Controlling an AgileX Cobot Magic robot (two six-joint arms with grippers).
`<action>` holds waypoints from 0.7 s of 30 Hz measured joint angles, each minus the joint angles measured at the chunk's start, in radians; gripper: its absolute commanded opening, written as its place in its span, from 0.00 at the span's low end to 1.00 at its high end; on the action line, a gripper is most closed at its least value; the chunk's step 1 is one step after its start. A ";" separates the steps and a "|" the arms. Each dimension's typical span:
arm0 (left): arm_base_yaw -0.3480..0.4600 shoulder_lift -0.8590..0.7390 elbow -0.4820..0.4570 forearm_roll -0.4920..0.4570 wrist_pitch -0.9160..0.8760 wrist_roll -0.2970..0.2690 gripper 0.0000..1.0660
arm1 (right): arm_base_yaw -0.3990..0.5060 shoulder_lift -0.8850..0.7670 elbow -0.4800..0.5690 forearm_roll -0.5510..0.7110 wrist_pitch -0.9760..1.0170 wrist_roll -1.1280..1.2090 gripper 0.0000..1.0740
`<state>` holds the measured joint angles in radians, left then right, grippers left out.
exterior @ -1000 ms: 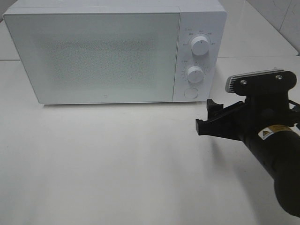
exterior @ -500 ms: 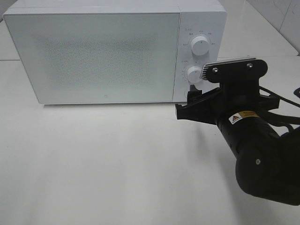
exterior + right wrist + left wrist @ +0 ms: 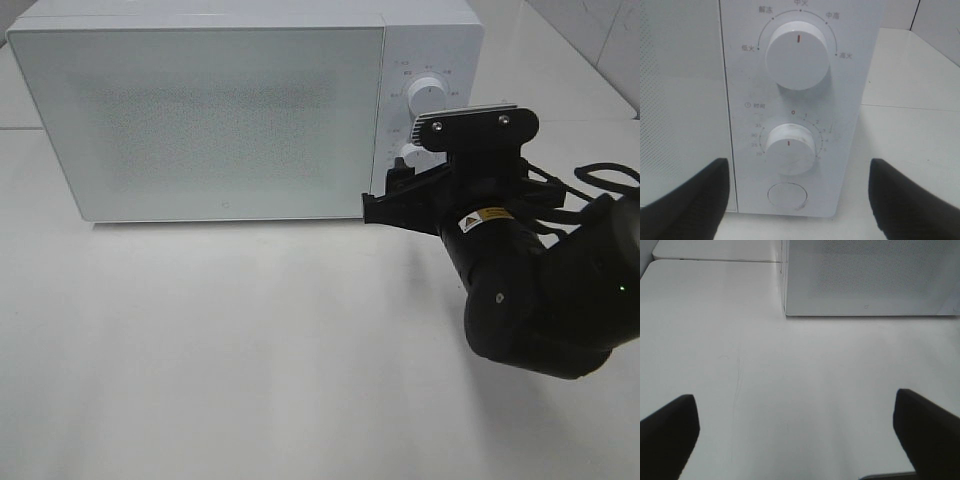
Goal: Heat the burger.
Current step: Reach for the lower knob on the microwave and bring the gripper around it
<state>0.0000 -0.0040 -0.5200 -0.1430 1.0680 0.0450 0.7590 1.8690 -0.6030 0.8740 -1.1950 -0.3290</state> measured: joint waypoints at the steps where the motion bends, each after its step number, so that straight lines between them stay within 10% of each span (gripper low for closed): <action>1: 0.000 0.000 0.000 0.000 0.000 0.000 0.92 | -0.003 0.008 -0.008 -0.004 0.003 0.002 0.70; 21: 0.000 0.000 0.000 0.000 0.000 0.000 0.92 | -0.084 0.126 -0.152 -0.083 0.053 0.055 0.70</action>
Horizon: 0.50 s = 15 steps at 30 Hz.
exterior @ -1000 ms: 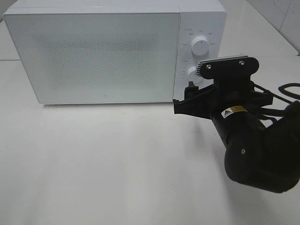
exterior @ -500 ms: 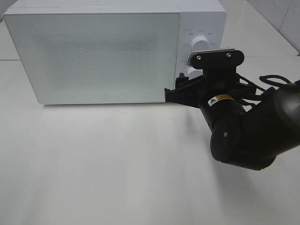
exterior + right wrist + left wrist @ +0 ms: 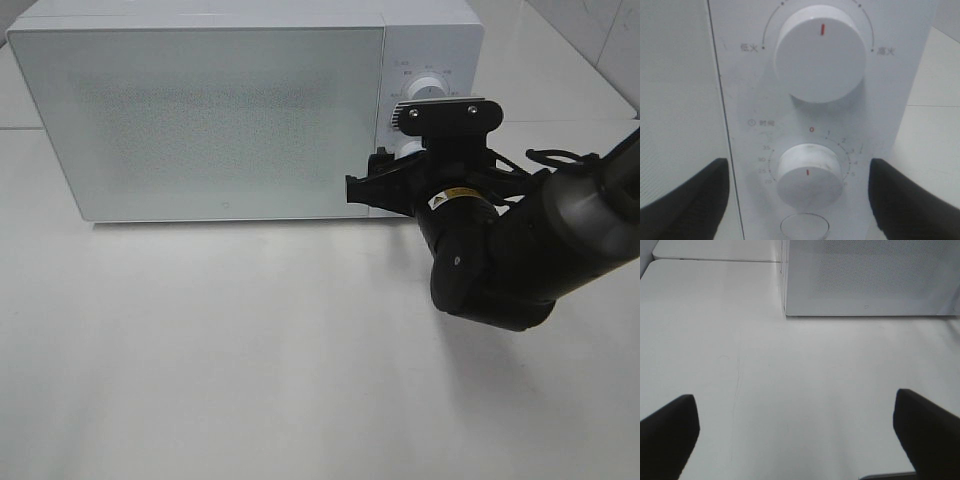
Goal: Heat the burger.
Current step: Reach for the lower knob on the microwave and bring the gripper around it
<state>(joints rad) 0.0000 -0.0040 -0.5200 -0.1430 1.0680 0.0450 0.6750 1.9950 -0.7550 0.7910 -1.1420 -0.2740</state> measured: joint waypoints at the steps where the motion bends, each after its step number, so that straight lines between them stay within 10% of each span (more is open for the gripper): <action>1: 0.000 0.000 0.000 0.000 0.000 0.000 0.92 | -0.008 0.011 -0.011 0.000 0.010 0.001 0.70; 15: 0.000 0.000 0.000 0.000 0.000 -0.001 0.92 | -0.027 0.076 -0.071 -0.015 0.014 0.008 0.70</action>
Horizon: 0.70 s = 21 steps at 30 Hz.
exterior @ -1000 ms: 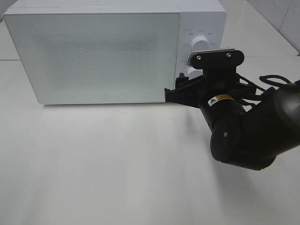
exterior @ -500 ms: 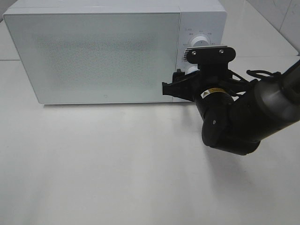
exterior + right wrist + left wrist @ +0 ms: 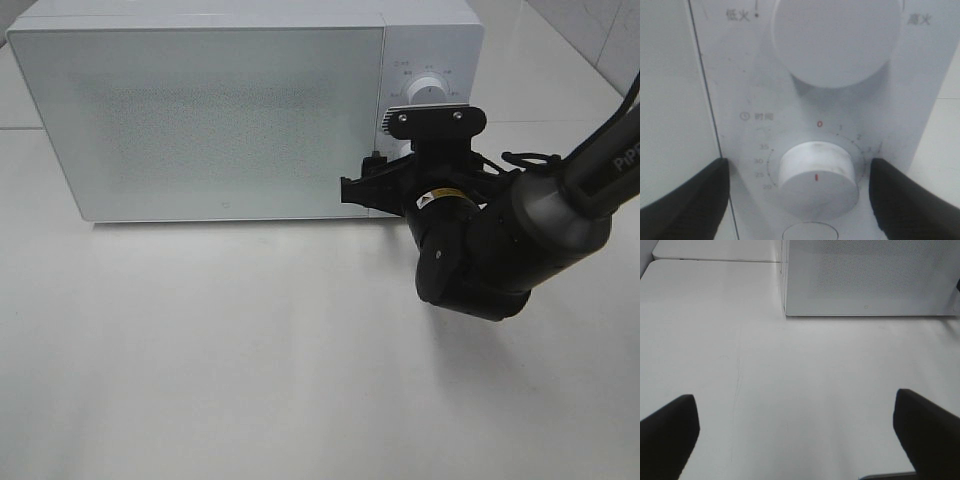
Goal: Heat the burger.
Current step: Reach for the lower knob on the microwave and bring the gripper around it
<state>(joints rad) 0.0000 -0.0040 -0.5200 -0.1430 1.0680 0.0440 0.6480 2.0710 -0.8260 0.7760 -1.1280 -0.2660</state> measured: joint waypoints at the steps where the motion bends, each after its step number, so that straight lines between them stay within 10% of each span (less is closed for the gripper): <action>1: 0.000 0.000 0.000 0.000 0.000 0.000 0.92 | 0.000 0.000 0.000 0.000 0.000 0.000 0.70; 12: 0.000 0.000 0.000 0.000 0.000 0.000 0.92 | -0.003 0.001 -0.003 0.001 -0.001 0.012 0.67; 21: 0.000 0.000 0.000 0.000 0.000 0.000 0.92 | -0.003 0.001 -0.003 0.019 -0.008 0.012 0.31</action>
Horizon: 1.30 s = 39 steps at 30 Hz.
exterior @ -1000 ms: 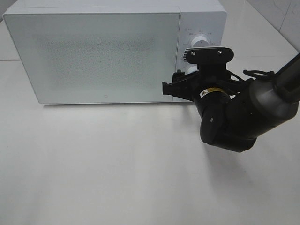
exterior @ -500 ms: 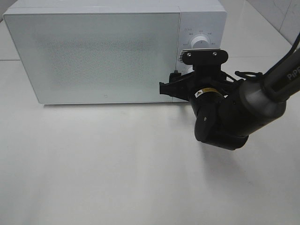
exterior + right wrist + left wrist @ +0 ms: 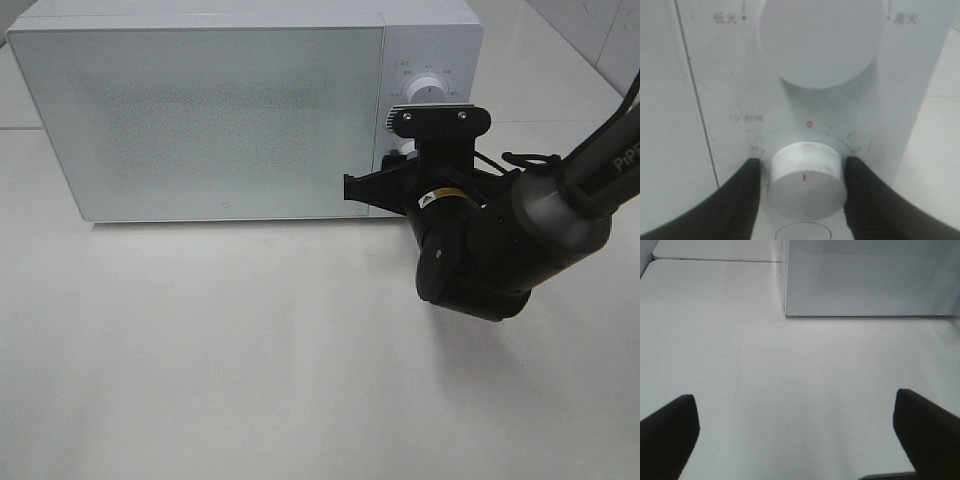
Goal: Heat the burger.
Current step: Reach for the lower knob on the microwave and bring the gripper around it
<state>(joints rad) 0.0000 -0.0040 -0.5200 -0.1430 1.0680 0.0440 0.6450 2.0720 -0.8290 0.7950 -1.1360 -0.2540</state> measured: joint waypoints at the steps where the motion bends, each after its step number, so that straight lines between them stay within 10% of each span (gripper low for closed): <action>1: 0.000 0.000 0.000 0.000 0.000 0.000 0.92 | 0.000 0.000 0.000 0.000 0.000 0.000 0.31; 8: 0.000 0.000 0.000 0.000 0.000 0.000 0.92 | -0.001 0.001 0.003 0.004 -0.005 0.000 0.00; 27: 0.000 0.000 0.000 0.000 0.000 0.000 0.92 | -0.001 0.008 0.005 -0.007 -0.025 0.080 0.00; 39: 0.000 0.000 0.000 0.000 0.000 0.000 0.92 | -0.008 0.009 0.018 -0.052 -0.039 0.731 0.00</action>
<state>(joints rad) 0.0000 -0.0040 -0.5200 -0.1430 1.0680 0.0440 0.6370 2.0810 -0.8110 0.7430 -1.1750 0.4770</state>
